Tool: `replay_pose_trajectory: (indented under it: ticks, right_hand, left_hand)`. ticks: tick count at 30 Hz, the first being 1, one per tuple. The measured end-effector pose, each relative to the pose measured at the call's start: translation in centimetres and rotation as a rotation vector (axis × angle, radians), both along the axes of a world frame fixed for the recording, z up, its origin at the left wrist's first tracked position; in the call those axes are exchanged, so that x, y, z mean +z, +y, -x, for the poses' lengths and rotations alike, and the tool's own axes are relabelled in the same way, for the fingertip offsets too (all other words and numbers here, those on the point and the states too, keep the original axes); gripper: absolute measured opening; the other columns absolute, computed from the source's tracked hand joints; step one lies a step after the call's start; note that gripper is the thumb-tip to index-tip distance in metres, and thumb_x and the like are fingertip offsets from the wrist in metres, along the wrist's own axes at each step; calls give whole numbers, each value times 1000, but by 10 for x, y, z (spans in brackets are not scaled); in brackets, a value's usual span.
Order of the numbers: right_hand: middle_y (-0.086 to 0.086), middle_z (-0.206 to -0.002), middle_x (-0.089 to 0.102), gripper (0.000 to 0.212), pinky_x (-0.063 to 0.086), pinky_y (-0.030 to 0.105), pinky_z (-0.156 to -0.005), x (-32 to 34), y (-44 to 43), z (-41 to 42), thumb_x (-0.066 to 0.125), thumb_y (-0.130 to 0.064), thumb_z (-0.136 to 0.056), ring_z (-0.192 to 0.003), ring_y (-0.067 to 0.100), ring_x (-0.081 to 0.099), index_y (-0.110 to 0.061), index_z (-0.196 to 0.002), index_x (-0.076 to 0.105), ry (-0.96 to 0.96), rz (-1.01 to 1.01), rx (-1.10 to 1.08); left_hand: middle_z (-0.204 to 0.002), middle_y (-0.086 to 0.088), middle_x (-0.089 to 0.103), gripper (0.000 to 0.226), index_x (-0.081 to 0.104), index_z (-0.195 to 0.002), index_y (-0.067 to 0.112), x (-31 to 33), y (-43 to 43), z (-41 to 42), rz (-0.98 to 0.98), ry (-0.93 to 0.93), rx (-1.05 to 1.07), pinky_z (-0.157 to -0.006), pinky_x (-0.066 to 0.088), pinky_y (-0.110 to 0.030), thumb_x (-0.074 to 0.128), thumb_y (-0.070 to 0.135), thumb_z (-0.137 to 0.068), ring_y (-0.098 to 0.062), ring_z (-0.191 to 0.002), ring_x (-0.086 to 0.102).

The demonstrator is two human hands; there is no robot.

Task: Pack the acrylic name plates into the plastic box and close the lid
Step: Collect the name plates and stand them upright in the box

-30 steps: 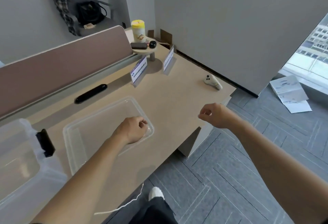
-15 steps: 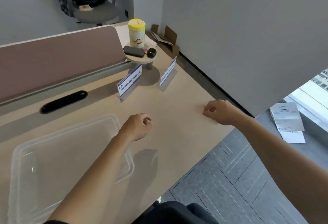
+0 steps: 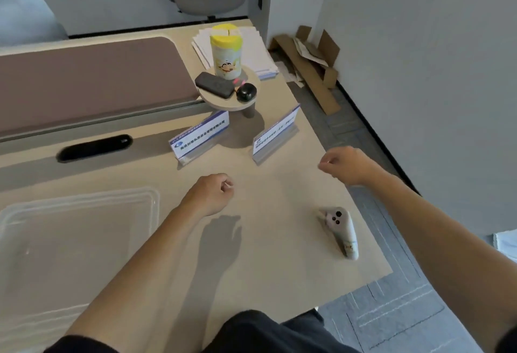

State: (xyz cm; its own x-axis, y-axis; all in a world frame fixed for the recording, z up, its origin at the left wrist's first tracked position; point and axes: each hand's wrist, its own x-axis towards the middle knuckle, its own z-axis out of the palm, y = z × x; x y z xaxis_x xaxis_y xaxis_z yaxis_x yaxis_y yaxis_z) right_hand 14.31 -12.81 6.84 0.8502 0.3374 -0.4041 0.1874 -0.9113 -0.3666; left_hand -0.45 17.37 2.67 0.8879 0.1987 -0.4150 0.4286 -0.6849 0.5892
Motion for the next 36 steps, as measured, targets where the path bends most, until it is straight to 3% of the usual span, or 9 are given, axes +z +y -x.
replay_pose_trajectory:
  ticks: [9,14,19,22,24,28,32,34,36]
  right_hand:
    - [1,-106,69,29,53,32,-77,-34,6,-127,56,-44,-91,-88,19,64,-23,-107,68,74,-76,213]
    - [7,-126,60,58,53,46,-89,-66,33,-181,54,-52,-92,-109,29,60,-20,-139,42,60,-82,179]
    - [5,-143,45,83,51,48,-96,-105,61,-205,68,-57,-82,-121,28,56,-20,-147,32,52,-248,69]
    - [4,-137,51,77,50,41,-98,-124,71,-214,72,-52,-81,-119,24,55,-20,-141,37,165,-349,80]
    - [1,-127,57,65,50,34,-91,-131,76,-217,71,-51,-82,-111,20,57,-21,-132,41,232,-406,74]
    - [-5,-117,56,59,50,37,-93,-141,77,-215,70,-55,-80,-108,16,56,-27,-122,40,296,-511,17]
    - [0,-118,55,60,45,34,-89,-136,68,-210,69,-56,-81,-109,18,53,-21,-121,40,356,-619,-6]
    - [4,-114,52,63,42,33,-87,-123,63,-206,61,-67,-78,-104,20,53,-21,-114,39,394,-706,-37]
    - [10,-116,51,69,45,41,-92,-108,63,-201,55,-79,-69,-105,23,54,-24,-108,39,418,-780,-69]
  left_hand:
    - [-110,8,63,25,62,-115,30,-8,-59,-70,-55,17,317,-77,41,-27,55,35,-92,-14,-95,58]
    - [-111,7,58,41,52,-129,23,-34,-75,-115,-84,-47,483,-82,44,-28,60,35,-91,-16,-99,59]
    - [-117,2,56,42,54,-127,20,-64,-79,-152,-126,-22,546,-83,47,-31,63,37,-90,-17,-103,57]
    - [-114,0,63,36,63,-120,21,-78,-76,-166,-139,-2,558,-83,50,-33,63,41,-90,-19,-101,61]
    - [-109,-2,69,31,68,-117,23,-84,-74,-173,-117,-1,561,-75,47,-27,61,40,-92,-17,-91,64]
    - [-103,-4,74,30,72,-116,24,-87,-75,-180,-79,7,582,-66,45,-23,58,40,-95,-18,-82,66]
    - [-103,-5,74,32,71,-118,24,-75,-78,-173,-132,-27,525,-58,38,-17,57,42,-96,-16,-78,62]
    - [-101,-4,74,31,71,-116,24,-60,-86,-165,-159,-54,500,-56,39,-18,57,42,-96,-16,-77,62]
    - [-103,-2,74,31,71,-117,25,-45,-96,-157,-152,-56,502,-61,47,-22,57,43,-96,-18,-81,65]
